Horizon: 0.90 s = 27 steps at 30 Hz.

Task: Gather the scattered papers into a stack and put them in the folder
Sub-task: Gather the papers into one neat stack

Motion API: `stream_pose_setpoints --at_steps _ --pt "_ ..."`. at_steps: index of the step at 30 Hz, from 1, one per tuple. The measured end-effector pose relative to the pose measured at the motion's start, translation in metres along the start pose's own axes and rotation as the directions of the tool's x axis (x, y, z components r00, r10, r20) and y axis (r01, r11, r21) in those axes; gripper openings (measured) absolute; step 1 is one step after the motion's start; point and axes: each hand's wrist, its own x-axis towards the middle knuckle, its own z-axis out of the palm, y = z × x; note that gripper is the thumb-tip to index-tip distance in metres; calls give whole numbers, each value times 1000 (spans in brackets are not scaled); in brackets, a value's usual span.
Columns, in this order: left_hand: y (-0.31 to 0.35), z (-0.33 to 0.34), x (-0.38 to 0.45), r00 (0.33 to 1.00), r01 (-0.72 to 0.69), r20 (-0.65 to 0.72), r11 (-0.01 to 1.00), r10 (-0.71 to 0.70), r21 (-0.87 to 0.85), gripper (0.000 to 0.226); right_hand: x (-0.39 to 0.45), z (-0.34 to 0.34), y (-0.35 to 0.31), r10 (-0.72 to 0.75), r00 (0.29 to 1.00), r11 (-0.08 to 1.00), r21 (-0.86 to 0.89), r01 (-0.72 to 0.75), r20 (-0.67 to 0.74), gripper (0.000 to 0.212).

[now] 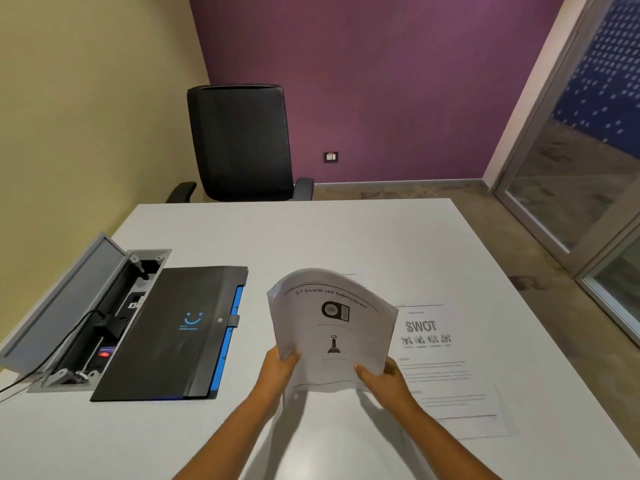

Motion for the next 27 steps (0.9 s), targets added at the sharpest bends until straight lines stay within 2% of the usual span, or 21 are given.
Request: stream_pose_setpoints --at_steps 3,5,9,11,14,16,18,20,23,25,27 --pt "-19 -1 6 996 85 -9 981 -84 173 16 2 3 25 96 995 978 -189 -91 20 39" --pt "-29 -4 6 993 113 -45 976 -106 186 12 1 4 33 169 985 953 -262 -152 44 42" --pt "-32 -17 7 979 71 -201 977 -30 199 36 4 10 26 174 978 938 -321 -129 116 48" --pt "-35 -27 10 960 111 -278 967 -44 230 38 8 12 19 144 975 948 -307 -87 169 45" --pt "-43 -43 11 926 219 -355 947 -126 234 39 10 12 15 132 968 948 -312 -60 215 23" --pt "-50 -52 9 909 280 -377 931 -178 236 38 9 12 20 224 946 931 -340 -136 233 10" --pt "-55 -60 7 899 328 -378 913 -222 242 37 7 11 27 282 931 921 -337 -195 231 17" --pt "-59 -66 7 887 370 -375 901 -271 226 37 6 8 36 229 962 902 -405 -151 151 26" --pt "-59 -71 8 870 428 -347 885 -350 181 39 7 -5 46 32 998 780 -622 -60 -55 34" --pt "-58 -73 10 867 447 -325 878 -377 174 38 10 -11 50 -13 992 783 -618 -69 -127 32" --pt "-58 -74 11 875 444 -303 875 -377 193 36 15 -16 50 45 985 847 -517 -128 -169 29"
